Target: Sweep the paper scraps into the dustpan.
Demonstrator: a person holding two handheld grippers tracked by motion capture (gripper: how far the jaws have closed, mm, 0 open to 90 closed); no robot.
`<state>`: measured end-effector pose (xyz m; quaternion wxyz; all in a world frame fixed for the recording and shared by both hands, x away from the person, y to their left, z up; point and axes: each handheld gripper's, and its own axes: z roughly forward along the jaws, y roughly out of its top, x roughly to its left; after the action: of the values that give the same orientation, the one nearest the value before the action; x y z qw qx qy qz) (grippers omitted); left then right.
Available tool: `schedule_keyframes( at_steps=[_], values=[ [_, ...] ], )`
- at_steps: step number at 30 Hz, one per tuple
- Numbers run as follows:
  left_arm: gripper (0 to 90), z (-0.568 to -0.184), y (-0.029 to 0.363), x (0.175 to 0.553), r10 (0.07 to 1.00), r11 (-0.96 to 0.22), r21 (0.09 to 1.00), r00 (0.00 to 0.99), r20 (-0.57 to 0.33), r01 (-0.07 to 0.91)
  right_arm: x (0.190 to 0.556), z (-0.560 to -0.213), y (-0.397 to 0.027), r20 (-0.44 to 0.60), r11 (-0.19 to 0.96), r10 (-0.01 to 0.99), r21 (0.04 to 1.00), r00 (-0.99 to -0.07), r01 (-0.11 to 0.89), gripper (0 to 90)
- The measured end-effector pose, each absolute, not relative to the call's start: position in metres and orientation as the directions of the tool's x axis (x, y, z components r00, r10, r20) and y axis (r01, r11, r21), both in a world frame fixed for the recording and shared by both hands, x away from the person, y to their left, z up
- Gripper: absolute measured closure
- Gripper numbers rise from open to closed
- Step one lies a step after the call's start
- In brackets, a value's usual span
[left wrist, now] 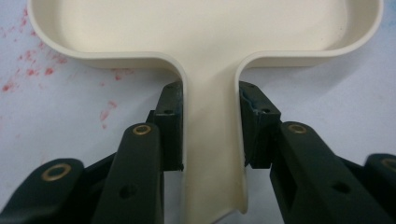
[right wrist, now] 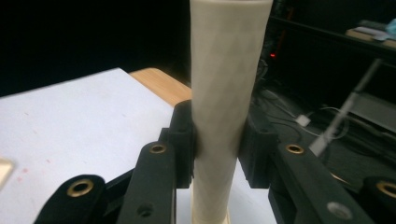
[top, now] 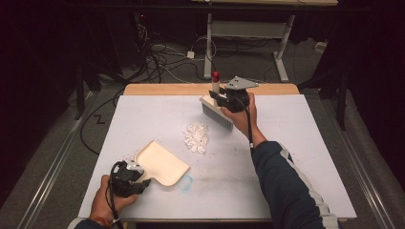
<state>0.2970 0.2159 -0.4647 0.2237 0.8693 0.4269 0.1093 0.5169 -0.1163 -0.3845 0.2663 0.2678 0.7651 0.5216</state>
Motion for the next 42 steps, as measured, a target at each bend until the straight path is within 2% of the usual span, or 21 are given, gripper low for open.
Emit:
schedule_keyframes(
  at_steps=[7,11,16,22,42],
  values=[
    [63.4,-0.465,0.204,0.3,0.77,-0.559,0.478,0.638,-0.005,0.678,0.519,-0.393,-0.1,-0.13,0.292,0.674,0.951,-0.727,0.1,70.9],
    [63.3,-0.465,0.204,0.3,0.768,-0.559,0.479,0.64,-0.007,0.677,0.515,-0.397,-0.1,-0.089,0.272,0.618,0.956,-0.781,0.107,70.8],
    [63.3,-0.465,0.202,0.301,0.768,-0.559,0.478,0.64,-0.008,0.677,0.508,-0.399,-0.099,-0.092,0.295,0.534,0.952,-0.841,0.083,70.1],
    [63.3,-0.465,0.197,0.305,0.765,-0.559,0.477,0.644,-0.019,0.678,0.498,-0.398,-0.094,-0.096,0.297,0.483,0.953,-0.87,0.06,70.5],
    [63.3,-0.458,0.182,0.334,0.751,-0.592,0.42,0.66,-0.02,0.687,0.446,-0.402,-0.078,-0.164,0.365,0.427,0.931,-0.889,0.004,69.4]
  ],
)
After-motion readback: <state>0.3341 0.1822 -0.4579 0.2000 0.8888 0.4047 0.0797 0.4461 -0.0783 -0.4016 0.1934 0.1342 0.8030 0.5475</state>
